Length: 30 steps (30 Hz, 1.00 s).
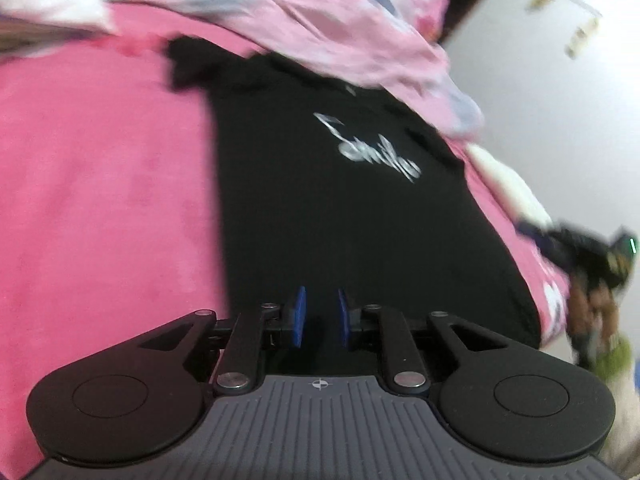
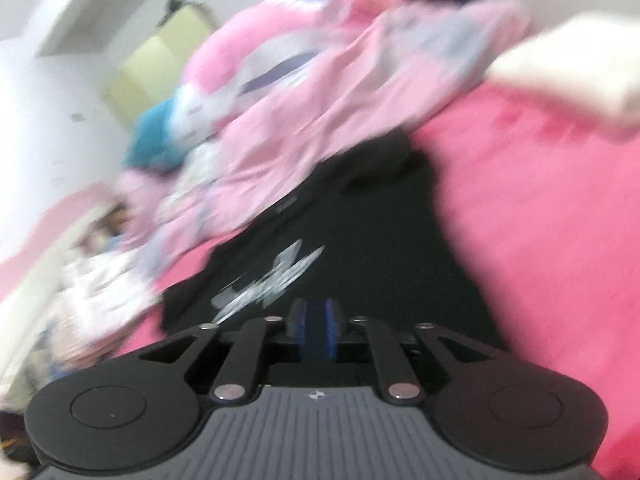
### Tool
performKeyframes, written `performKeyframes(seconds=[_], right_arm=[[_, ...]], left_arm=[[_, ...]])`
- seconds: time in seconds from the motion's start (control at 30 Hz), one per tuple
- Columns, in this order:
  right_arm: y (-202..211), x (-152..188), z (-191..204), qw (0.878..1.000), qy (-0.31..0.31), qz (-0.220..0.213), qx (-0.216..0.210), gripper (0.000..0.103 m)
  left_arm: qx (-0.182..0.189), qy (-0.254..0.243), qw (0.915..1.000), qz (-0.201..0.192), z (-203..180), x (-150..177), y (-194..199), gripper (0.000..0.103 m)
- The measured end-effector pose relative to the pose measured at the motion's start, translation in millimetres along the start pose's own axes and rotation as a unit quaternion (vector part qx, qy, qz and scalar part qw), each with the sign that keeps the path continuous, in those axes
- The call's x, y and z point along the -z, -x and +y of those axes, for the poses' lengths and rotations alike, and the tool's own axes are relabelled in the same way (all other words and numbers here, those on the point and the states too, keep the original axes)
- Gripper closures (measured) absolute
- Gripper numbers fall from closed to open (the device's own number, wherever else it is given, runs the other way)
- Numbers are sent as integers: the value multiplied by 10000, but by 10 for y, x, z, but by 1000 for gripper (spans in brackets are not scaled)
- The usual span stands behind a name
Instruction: Fold clothes
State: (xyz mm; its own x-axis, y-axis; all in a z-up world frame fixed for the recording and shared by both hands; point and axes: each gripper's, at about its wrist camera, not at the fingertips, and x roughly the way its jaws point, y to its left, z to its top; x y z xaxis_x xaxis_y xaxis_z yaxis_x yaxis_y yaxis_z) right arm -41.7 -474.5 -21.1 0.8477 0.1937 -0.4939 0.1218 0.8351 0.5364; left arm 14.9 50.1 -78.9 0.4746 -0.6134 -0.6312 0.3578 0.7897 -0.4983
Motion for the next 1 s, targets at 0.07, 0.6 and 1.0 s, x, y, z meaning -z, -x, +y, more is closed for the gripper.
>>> performKeyframes(seconds=[0.07, 0.6, 1.0], right_arm=[[-195, -244, -196, 9993, -20, 59, 361, 76], [-1101, -567, -679, 9969, 124, 585, 515, 103], [-1047, -721, -1025, 9939, -892, 614, 195, 100]], left_arm=[[35, -156, 9998, 81, -60, -7, -197, 86], [851, 641, 9940, -265, 289, 68, -365, 86], [787, 503, 9953, -244, 287, 85, -322, 86]])
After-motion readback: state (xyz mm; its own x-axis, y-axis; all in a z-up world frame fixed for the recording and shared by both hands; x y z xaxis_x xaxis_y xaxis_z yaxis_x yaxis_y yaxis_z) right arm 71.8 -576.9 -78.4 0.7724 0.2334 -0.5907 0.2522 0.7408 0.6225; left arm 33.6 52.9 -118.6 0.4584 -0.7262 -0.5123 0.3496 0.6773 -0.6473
